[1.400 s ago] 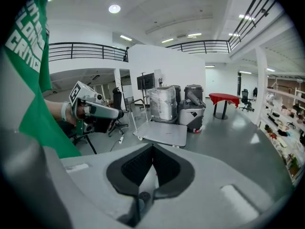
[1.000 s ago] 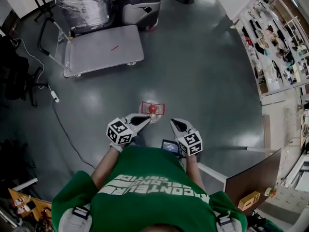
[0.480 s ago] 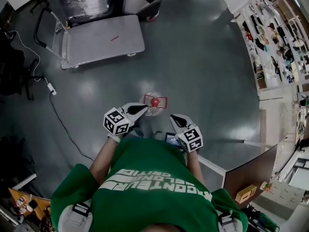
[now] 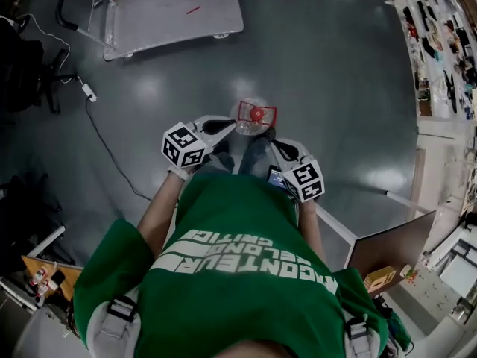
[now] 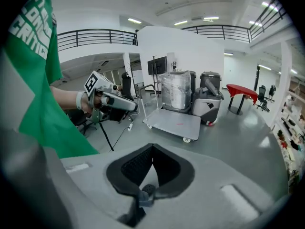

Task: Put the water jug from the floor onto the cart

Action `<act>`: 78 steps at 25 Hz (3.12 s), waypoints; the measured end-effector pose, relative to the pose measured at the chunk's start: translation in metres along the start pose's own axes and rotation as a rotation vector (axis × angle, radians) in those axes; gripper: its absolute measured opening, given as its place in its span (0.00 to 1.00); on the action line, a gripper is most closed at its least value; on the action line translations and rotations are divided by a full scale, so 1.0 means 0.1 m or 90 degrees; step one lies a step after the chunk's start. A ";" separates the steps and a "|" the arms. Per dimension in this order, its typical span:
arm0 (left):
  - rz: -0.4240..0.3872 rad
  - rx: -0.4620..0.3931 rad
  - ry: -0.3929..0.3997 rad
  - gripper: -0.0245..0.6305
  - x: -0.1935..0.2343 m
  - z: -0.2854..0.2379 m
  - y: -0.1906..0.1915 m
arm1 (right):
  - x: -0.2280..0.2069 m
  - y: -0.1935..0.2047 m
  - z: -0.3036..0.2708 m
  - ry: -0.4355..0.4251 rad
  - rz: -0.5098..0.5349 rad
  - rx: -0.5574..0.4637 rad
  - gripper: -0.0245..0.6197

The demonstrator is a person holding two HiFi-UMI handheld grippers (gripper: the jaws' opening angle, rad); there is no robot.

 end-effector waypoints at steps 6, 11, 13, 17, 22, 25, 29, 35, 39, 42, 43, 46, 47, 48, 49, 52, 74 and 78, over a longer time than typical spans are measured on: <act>0.050 0.021 0.012 0.05 0.03 -0.05 0.23 | -0.04 0.09 -0.11 -0.005 -0.008 0.010 0.03; 0.075 0.050 0.041 0.05 0.06 -0.23 0.38 | -0.16 0.23 -0.16 0.012 -0.025 0.016 0.03; 0.076 0.058 0.047 0.06 0.09 -0.30 0.38 | -0.21 0.26 -0.20 0.018 -0.030 0.015 0.03; 0.071 0.077 0.059 0.06 0.11 -0.46 0.38 | -0.38 0.33 -0.22 0.038 -0.049 0.009 0.03; 0.073 0.110 0.068 0.06 0.12 -0.68 0.47 | -0.66 0.46 -0.22 0.062 -0.065 0.007 0.03; 0.088 0.128 0.065 0.06 0.16 -0.77 0.57 | -0.86 0.57 -0.22 0.075 -0.044 0.023 0.03; 0.094 0.142 0.062 0.06 0.17 -0.91 0.64 | -1.23 0.62 -0.06 0.082 0.002 0.028 0.03; 0.105 0.151 0.047 0.06 0.24 -1.09 0.66 | -1.98 0.48 0.21 0.117 -0.003 -0.022 0.03; 0.113 0.158 0.029 0.06 0.32 -1.13 0.74 | -2.28 0.42 0.12 0.113 0.011 -0.037 0.03; 0.117 0.161 0.016 0.06 0.42 -1.21 0.79 | -2.43 0.40 -0.08 0.092 0.052 -0.012 0.03; 0.119 0.161 0.010 0.06 0.48 -1.25 0.80 | -2.48 0.41 -0.17 0.081 0.060 -0.004 0.03; 0.123 0.161 -0.011 0.06 0.71 -1.35 0.87 | -2.58 0.47 -0.51 0.042 0.042 0.005 0.03; 0.125 0.161 -0.017 0.06 0.79 -1.38 0.91 | -2.60 0.53 -0.62 0.032 0.031 0.010 0.03; 0.128 0.162 -0.023 0.06 0.86 -1.41 0.96 | -2.61 0.60 -0.72 0.023 0.019 0.016 0.03; 0.132 0.162 -0.028 0.07 0.93 -1.43 1.01 | -2.61 0.68 -0.81 0.018 0.011 0.024 0.03; 0.146 0.153 -0.043 0.07 1.13 -1.48 1.10 | -2.61 0.90 -1.07 0.007 -0.005 0.051 0.03; 0.282 0.192 -0.172 0.20 2.41 -1.74 2.71 | -2.36 2.75 -2.59 -0.067 -0.231 0.192 0.12; 0.286 0.211 -0.191 0.25 2.55 -1.81 2.93 | -2.30 3.08 -2.72 -0.071 -0.270 0.223 0.18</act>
Point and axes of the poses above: the fingertips, and each gripper's own axes: z backward along the fingers, x to its left, y out of its underside, the point moved 2 cm from there along z, backward along the fingers, and after that the axes turned 1 degree about z, right-handed, at the moved point
